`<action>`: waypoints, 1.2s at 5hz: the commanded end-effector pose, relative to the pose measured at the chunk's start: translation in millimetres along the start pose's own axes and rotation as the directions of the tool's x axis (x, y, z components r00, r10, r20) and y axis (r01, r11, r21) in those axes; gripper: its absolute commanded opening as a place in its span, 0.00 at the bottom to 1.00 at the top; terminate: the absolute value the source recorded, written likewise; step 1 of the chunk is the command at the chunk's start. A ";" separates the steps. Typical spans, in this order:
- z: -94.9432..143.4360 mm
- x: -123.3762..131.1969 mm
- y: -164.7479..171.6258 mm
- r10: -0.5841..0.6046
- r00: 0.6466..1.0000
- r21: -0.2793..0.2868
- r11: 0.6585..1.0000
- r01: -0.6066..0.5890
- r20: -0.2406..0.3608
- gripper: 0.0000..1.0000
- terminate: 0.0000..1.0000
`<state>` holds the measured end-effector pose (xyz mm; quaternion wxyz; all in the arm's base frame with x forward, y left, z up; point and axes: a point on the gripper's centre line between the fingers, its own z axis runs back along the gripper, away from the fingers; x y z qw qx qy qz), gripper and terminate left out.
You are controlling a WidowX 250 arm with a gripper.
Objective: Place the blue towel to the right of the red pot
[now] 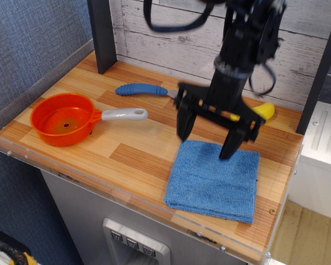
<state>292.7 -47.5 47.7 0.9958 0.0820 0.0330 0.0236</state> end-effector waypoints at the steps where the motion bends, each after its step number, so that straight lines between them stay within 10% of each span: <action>1: -21.0 -6.7 -7.5 0.076 0.997 -0.102 0.992 -0.073 0.029 0.00 0.00; 6: -34.1 -12.0 -20.0 0.088 0.995 -0.180 0.980 -0.080 0.040 0.00 0.00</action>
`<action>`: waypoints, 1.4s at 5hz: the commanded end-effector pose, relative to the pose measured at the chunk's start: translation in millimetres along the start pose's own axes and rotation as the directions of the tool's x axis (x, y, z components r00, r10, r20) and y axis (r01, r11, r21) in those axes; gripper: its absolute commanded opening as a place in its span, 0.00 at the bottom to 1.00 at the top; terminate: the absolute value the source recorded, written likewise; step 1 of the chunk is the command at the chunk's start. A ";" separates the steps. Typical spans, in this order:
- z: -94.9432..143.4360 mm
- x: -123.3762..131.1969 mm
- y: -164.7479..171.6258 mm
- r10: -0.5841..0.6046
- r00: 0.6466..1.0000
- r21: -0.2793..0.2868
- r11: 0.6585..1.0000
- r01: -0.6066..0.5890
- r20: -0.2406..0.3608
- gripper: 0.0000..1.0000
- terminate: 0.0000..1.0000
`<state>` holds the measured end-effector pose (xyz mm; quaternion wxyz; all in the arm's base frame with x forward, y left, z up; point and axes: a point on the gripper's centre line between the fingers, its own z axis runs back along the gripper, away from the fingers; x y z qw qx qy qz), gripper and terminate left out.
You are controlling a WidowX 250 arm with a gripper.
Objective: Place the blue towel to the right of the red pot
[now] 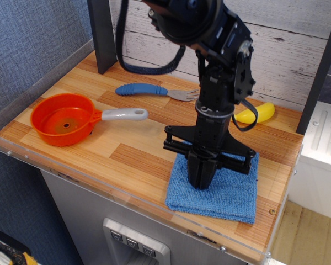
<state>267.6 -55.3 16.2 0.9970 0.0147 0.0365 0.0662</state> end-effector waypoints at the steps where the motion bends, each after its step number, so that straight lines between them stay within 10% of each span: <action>1: -11.2 7.9 -4.0 0.078 0.995 -0.063 0.995 -0.075 0.054 0.00 0.00; 5: -36.0 15.6 83.9 -0.106 0.994 0.172 0.980 0.102 0.016 0.00 0.00; 7: -43.0 -1.1 113.1 -0.224 0.972 0.179 0.956 0.234 -0.074 0.00 0.00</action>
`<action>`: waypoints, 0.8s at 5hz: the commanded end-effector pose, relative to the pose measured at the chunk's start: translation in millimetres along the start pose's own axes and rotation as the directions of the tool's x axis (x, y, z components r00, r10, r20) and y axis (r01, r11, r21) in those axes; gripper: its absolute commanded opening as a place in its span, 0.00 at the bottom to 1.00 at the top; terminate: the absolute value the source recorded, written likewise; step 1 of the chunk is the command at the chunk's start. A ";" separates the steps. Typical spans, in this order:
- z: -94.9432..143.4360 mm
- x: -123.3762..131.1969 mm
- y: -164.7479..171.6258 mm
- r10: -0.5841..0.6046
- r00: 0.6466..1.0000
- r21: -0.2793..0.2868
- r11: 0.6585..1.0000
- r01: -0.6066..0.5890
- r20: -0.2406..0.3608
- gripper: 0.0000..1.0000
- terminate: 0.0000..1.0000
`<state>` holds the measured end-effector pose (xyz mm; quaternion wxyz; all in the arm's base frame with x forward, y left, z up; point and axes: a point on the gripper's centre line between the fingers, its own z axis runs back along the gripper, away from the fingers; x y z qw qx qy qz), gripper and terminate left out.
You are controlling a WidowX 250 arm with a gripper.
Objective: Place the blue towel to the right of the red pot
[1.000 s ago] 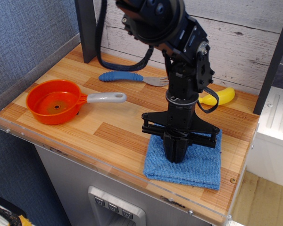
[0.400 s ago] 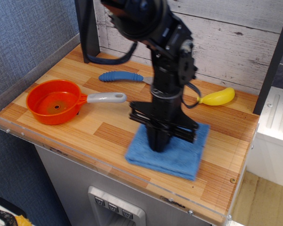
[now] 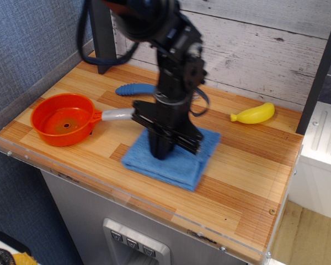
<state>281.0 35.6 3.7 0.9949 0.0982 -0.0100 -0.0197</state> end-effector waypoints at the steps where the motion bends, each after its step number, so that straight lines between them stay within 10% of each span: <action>1: -34.8 -42.2 20.6 -0.113 0.976 -0.012 0.993 0.113 -0.184 0.00 0.00; 4: -28.7 -64.4 33.3 -0.169 0.972 -0.105 0.983 0.153 -0.161 0.00 0.00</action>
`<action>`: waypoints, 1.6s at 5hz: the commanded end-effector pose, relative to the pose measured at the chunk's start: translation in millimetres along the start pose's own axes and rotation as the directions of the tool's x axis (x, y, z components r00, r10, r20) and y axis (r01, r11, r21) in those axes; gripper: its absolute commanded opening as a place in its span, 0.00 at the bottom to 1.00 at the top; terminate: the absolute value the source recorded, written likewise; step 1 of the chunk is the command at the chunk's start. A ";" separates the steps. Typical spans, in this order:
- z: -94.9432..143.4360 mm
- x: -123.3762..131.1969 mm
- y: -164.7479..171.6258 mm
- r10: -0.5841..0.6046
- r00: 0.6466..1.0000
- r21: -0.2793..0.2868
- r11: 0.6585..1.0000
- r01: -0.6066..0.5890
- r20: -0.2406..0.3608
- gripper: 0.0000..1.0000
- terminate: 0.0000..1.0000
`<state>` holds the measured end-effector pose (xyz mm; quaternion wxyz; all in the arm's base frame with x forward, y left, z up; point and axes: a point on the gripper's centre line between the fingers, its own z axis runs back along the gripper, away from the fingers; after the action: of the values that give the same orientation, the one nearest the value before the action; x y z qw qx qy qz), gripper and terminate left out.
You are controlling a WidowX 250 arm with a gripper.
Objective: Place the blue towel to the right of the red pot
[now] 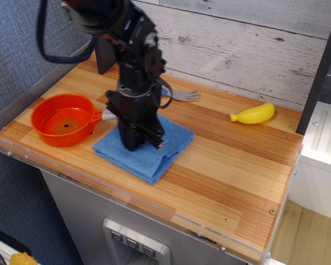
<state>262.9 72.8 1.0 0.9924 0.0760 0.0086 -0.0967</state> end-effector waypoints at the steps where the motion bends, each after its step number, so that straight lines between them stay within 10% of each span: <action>1: -13.1 -44.0 -16.2 -0.032 0.992 -0.051 0.998 0.026 -0.124 0.00 0.00; 5: 4.2 -44.5 -4.9 0.018 0.999 -0.031 0.999 -0.019 -0.050 0.00 0.00; 6: 12.2 -40.1 -3.3 0.007 1.000 -0.006 1.000 -0.007 -0.010 1.00 0.00; 8: 28.2 -32.3 1.2 0.056 0.995 0.026 0.998 -0.058 0.086 1.00 0.00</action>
<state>226.1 75.1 20.5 0.9941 0.0780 -0.0208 -0.0729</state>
